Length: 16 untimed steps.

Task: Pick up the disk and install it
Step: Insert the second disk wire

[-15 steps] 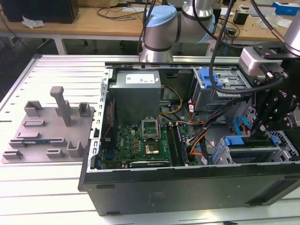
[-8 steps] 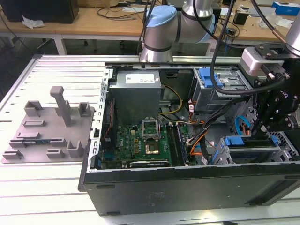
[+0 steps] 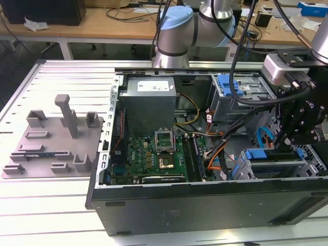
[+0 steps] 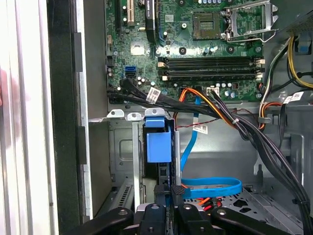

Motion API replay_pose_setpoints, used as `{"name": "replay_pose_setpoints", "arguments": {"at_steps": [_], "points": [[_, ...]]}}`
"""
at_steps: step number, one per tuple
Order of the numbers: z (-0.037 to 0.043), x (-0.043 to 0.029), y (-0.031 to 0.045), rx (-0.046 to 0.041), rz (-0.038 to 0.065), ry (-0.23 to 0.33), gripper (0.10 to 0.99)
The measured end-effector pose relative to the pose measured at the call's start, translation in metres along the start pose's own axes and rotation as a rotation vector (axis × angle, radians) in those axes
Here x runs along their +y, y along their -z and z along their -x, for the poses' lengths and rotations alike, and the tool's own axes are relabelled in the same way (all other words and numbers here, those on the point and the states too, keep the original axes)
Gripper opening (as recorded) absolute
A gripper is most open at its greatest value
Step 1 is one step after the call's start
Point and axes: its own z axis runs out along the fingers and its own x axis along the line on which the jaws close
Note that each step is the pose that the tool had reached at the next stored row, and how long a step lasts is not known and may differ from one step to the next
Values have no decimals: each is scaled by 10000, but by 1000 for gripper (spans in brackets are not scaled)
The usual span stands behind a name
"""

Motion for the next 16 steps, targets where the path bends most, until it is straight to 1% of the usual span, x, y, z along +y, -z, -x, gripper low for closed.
{"name": "replay_pose_setpoints", "arguments": {"at_steps": [8,16], "points": [[2,-7,-47,5,0,2,161],[4,-4,-69,5,-2,4,161]]}}
